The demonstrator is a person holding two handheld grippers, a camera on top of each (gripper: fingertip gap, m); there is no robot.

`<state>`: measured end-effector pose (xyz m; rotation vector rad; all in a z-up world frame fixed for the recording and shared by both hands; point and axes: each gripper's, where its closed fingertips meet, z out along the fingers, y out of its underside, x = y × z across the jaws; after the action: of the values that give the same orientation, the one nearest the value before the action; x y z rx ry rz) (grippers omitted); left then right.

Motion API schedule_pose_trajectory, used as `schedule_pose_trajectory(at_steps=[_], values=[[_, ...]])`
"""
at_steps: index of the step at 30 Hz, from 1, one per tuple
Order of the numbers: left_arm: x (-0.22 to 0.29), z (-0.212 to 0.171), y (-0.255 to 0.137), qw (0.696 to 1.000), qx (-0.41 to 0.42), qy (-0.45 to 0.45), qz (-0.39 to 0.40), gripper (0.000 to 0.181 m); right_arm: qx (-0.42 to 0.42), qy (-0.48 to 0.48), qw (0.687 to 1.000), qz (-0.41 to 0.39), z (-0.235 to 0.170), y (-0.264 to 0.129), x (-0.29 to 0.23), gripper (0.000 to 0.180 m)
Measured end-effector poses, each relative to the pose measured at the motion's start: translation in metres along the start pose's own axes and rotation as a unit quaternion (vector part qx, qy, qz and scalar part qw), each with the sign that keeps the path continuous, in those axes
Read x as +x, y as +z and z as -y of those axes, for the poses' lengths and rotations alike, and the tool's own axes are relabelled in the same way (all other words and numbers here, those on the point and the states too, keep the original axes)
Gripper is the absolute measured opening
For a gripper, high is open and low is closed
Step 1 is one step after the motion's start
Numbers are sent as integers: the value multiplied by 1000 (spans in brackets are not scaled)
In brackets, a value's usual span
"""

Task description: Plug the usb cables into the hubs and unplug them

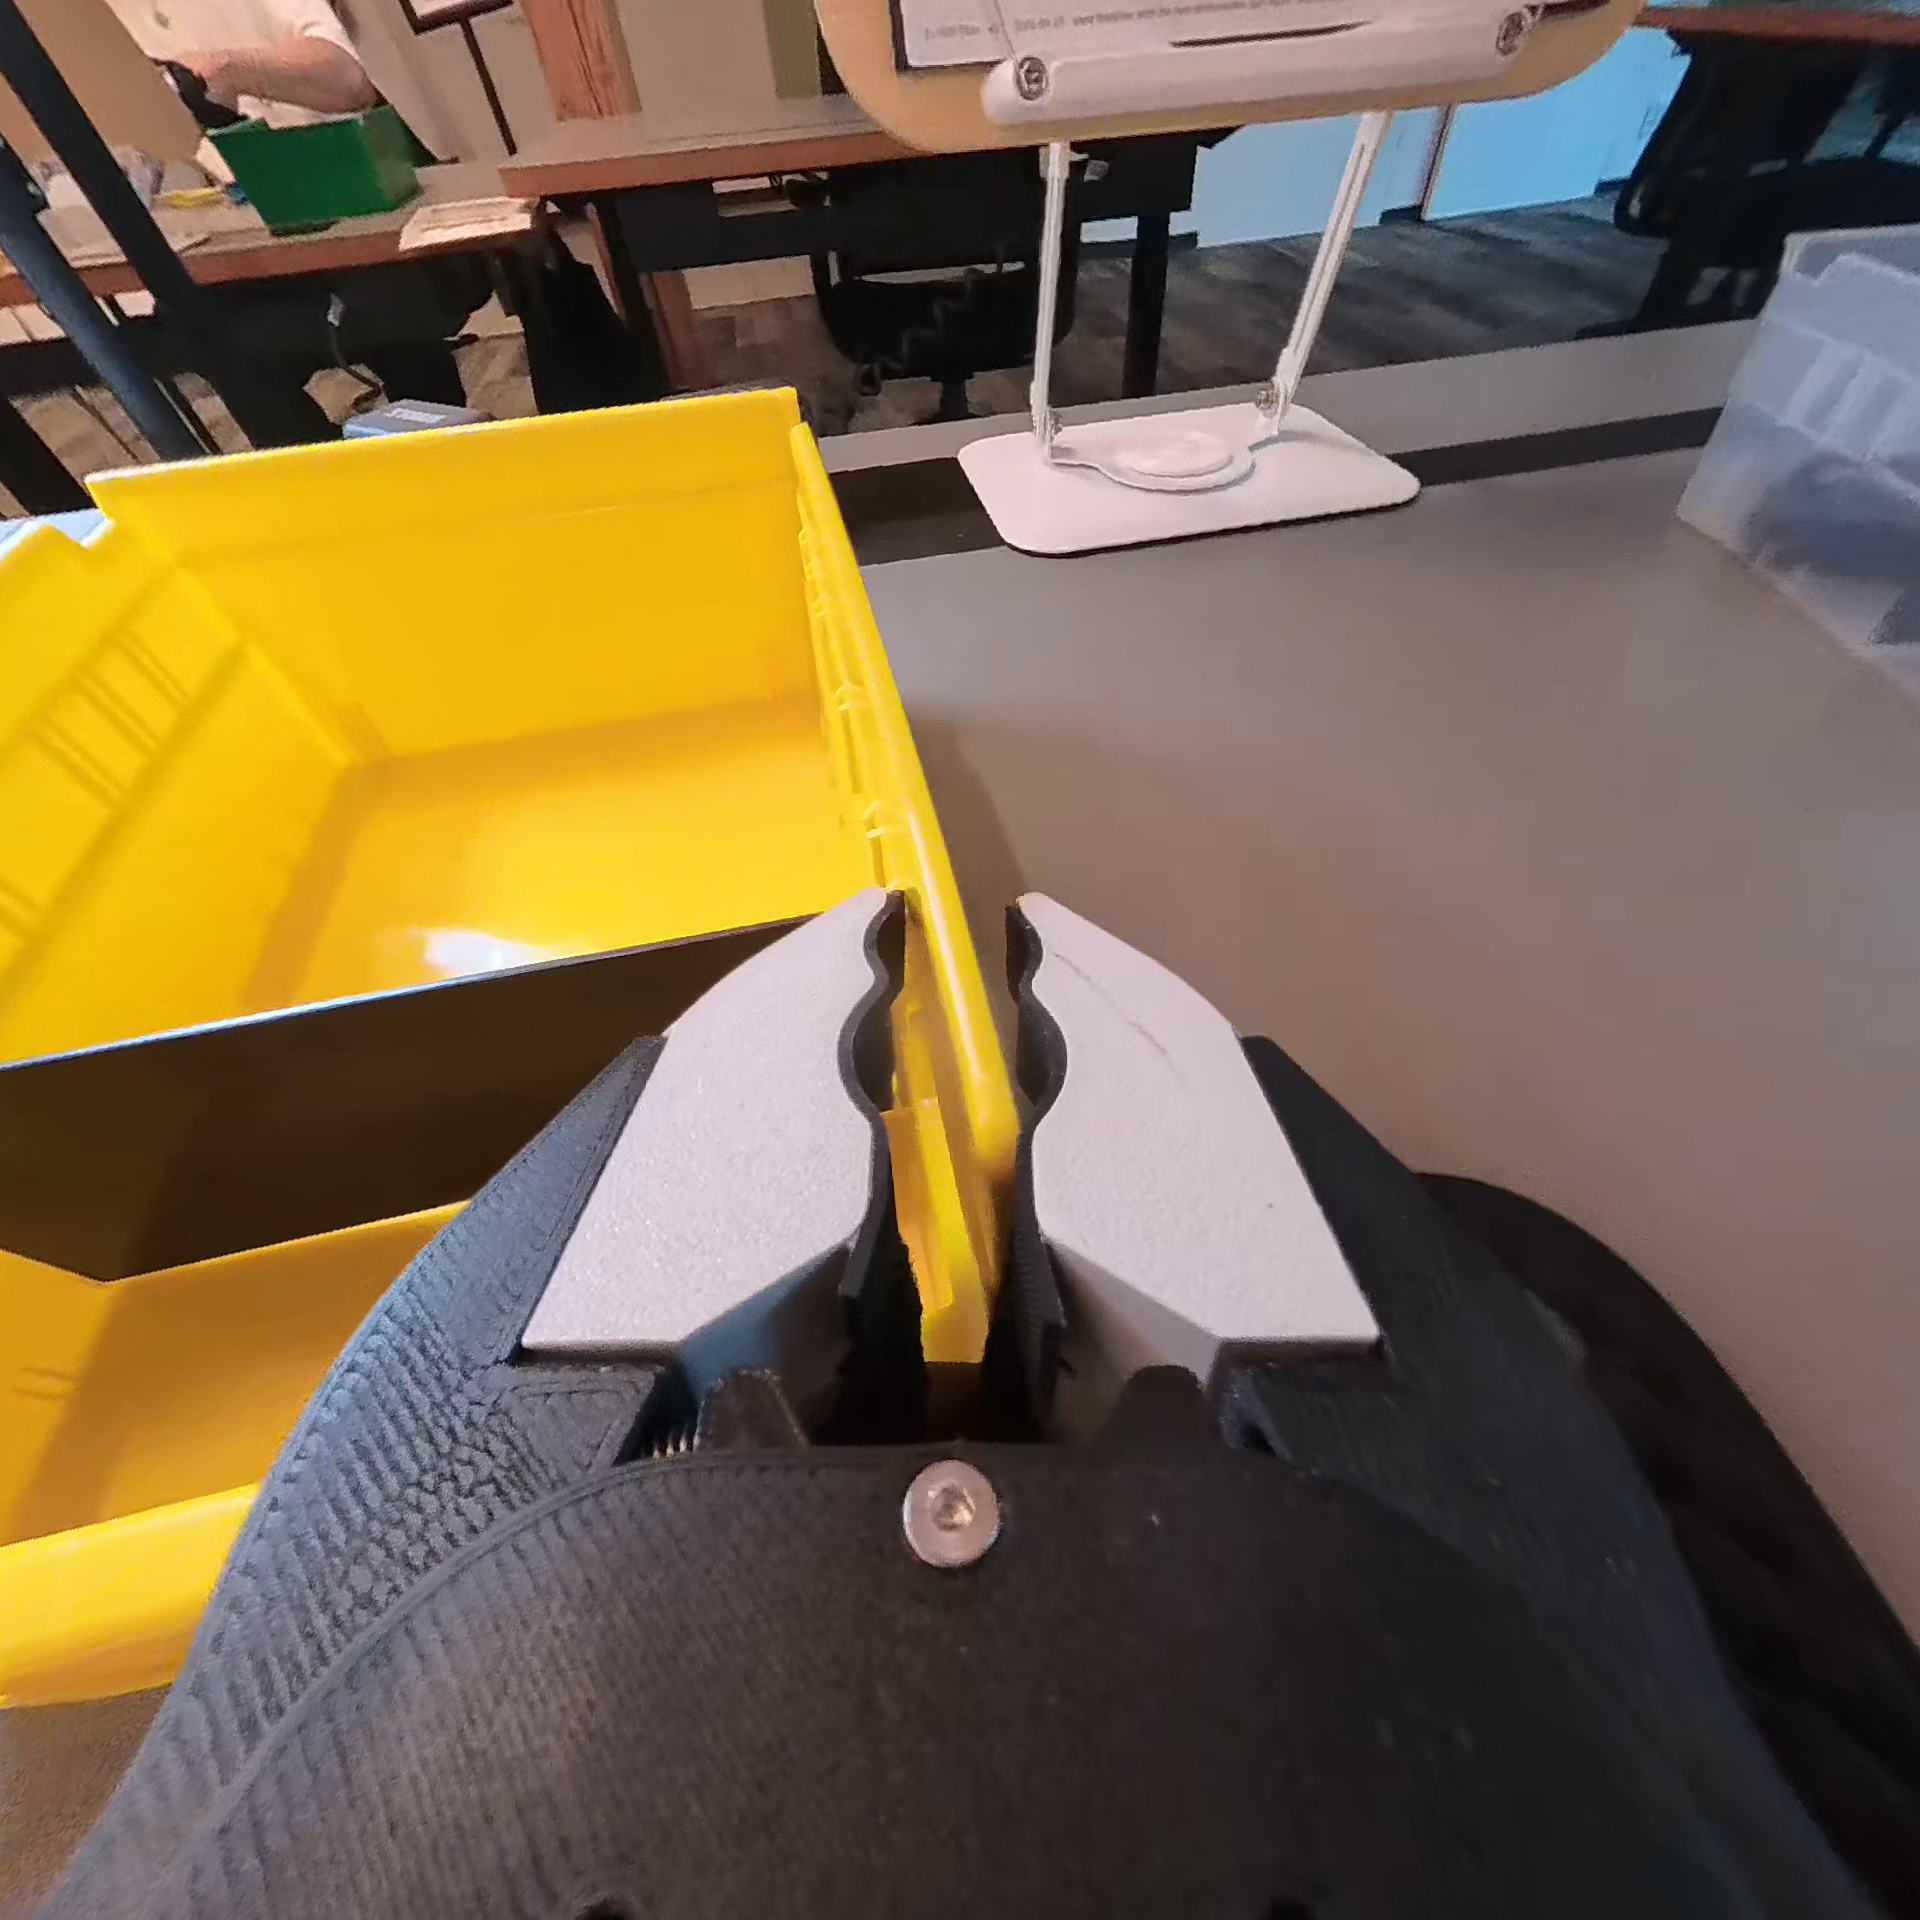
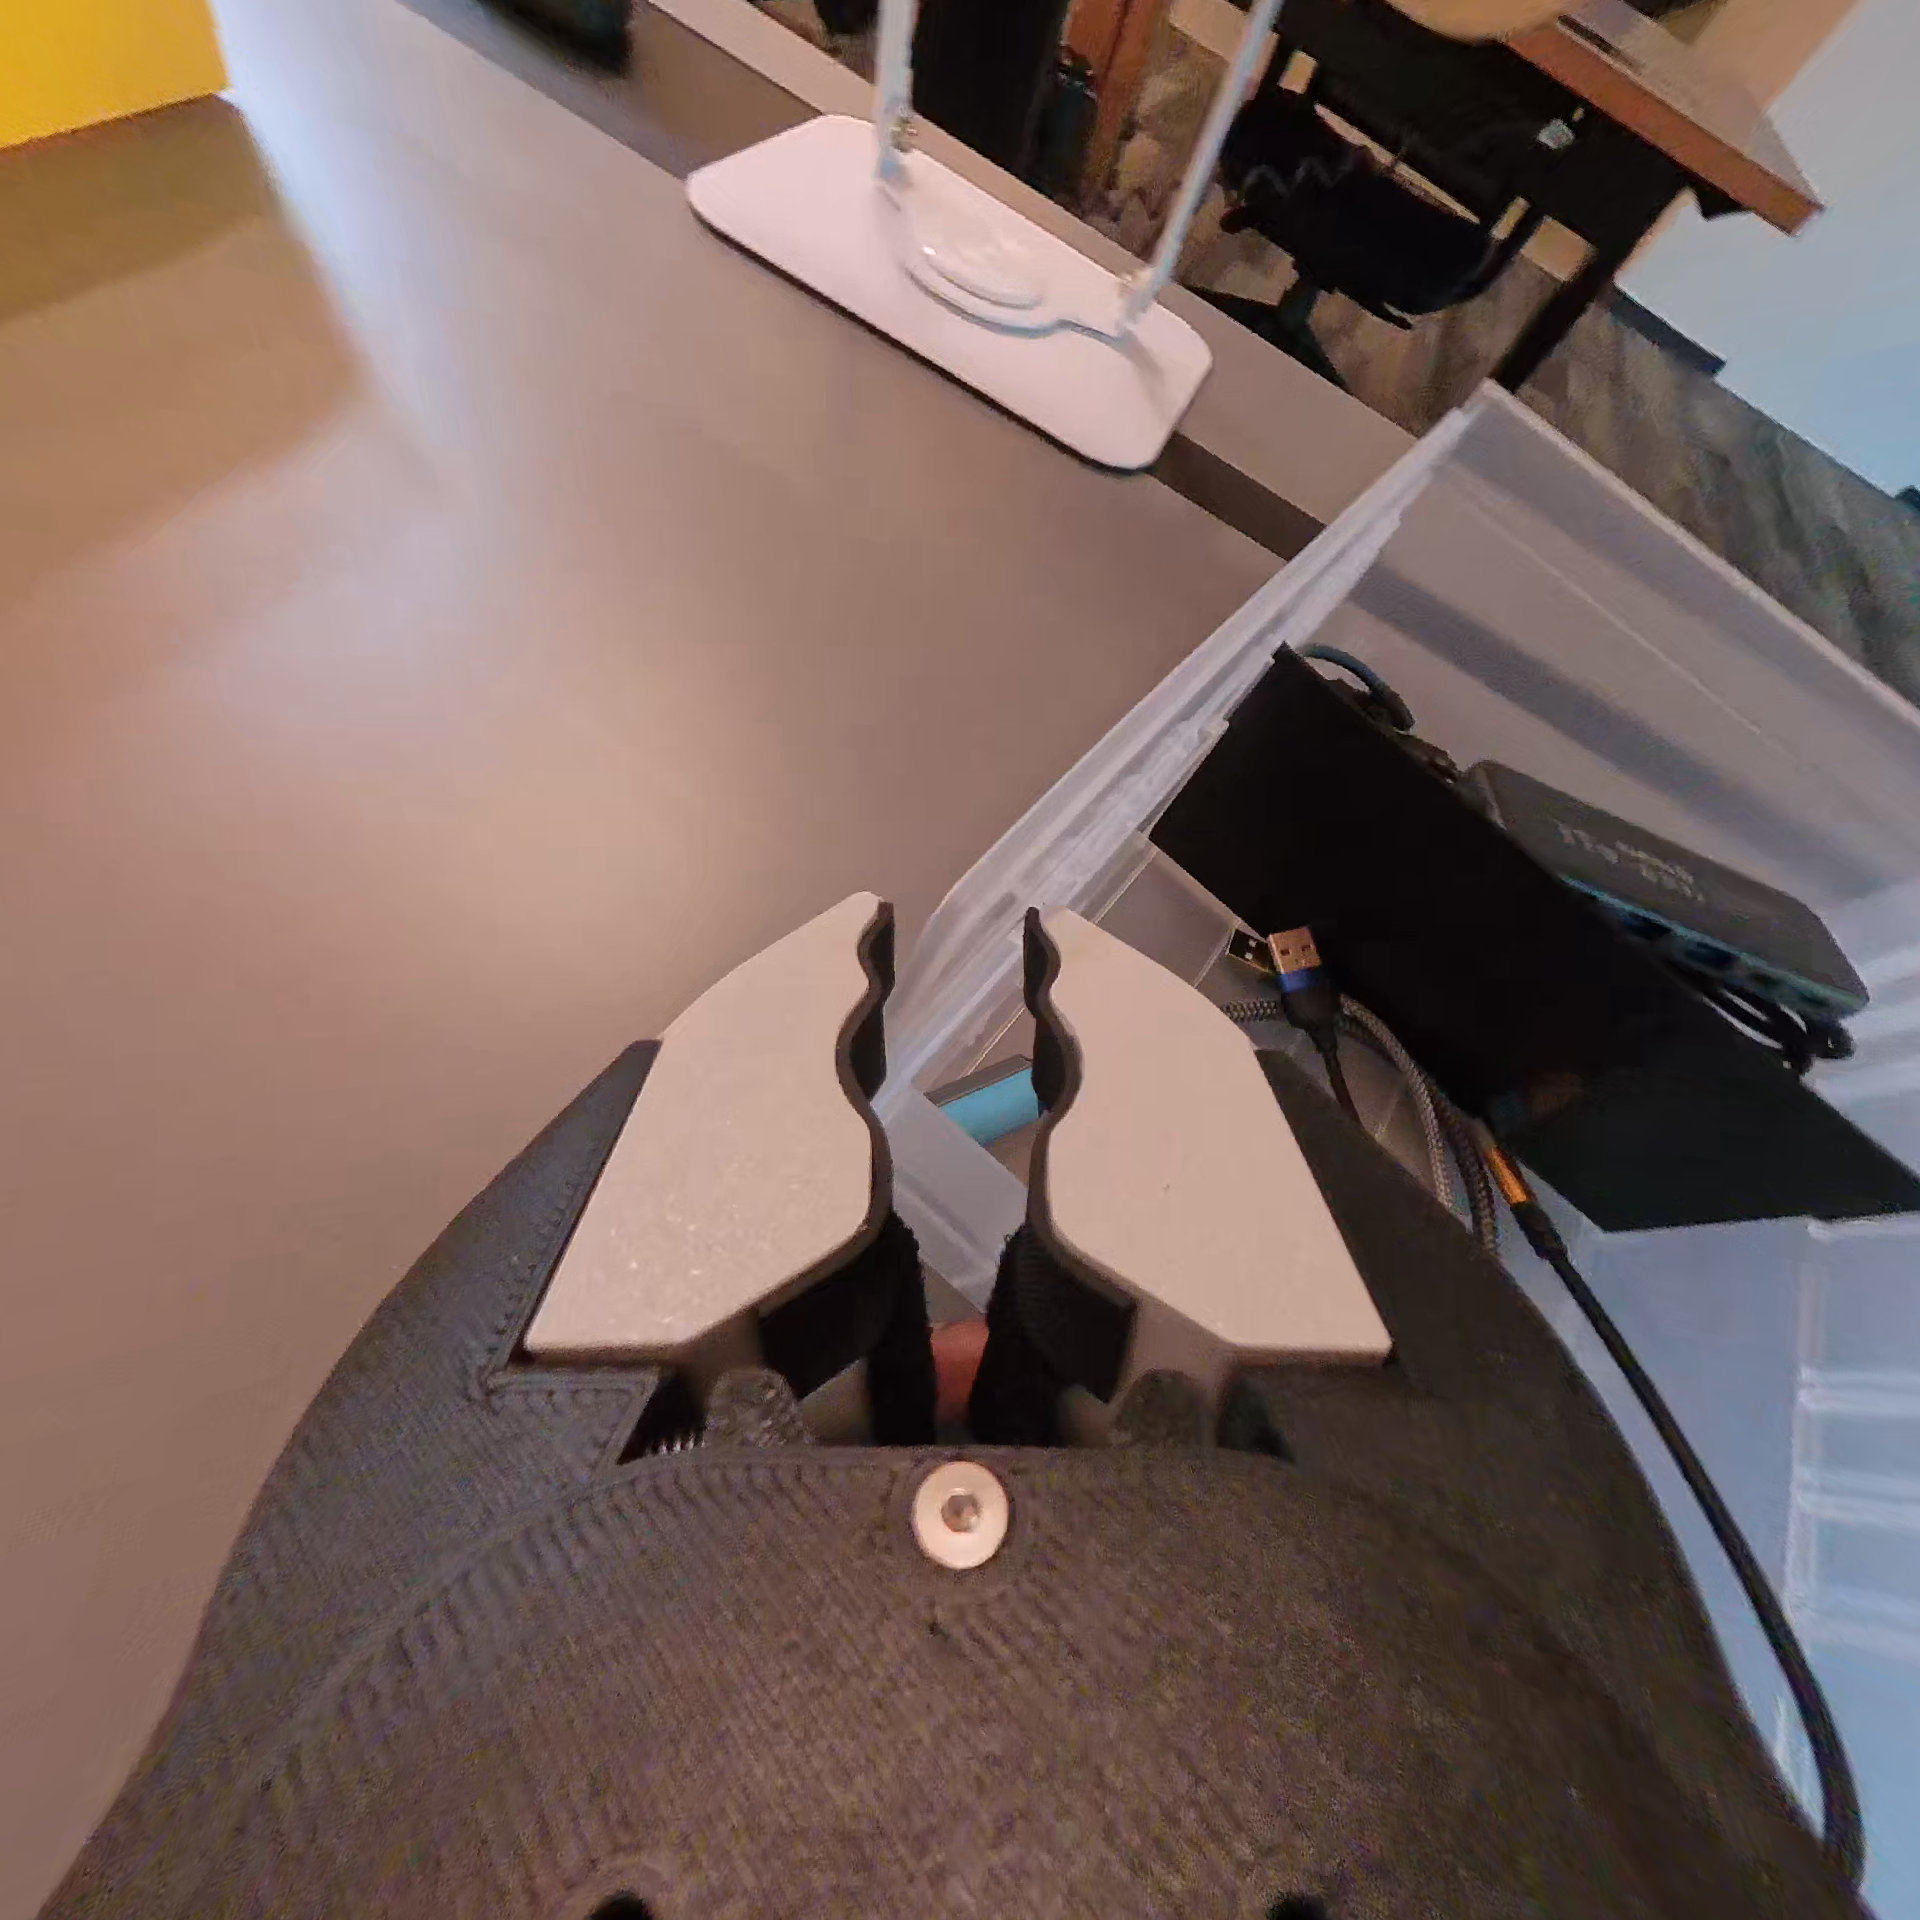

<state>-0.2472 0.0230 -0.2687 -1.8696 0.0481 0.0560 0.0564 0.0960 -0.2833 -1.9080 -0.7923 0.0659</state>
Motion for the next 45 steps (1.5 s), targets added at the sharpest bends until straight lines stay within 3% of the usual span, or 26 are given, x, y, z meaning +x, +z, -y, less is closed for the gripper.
schedule_pose_trajectory(at_steps=[17, 22, 27, 34, 36, 39, 42, 45], values=[[26, 12, 14, 992, 16, -86, -93, 34, 53, -93, 985, 133, 69, 32, -141, 30], [29, 38, -9, 977, 99, -117, -148, 36, 63, -131, 976, 165, 86, 43, -172, 30], [-29, 63, -56, 973, 202, -105, -44, 36, 73, -159, 965, 194, 100, 52, -197, 30], [-143, 26, -103, 971, 155, -61, 169, 53, 91, -135, 949, 269, 109, 33, -227, 34], [-156, 4, -99, 977, 110, -76, 165, 63, 152, -75, 944, 282, 129, 8, -230, 45], [-160, -22, -84, 984, 64, -108, 126, 71, 230, -32, 927, 296, 151, -23, -244, 45], [-162, -33, -70, 987, 49, -107, 108, 70, 183, -38, 935, 303, 141, -9, -267, 54], [-156, -35, -58, 993, 30, -96, 67, 55, 108, -50, 939, 322, 130, 11, -287, 55]])
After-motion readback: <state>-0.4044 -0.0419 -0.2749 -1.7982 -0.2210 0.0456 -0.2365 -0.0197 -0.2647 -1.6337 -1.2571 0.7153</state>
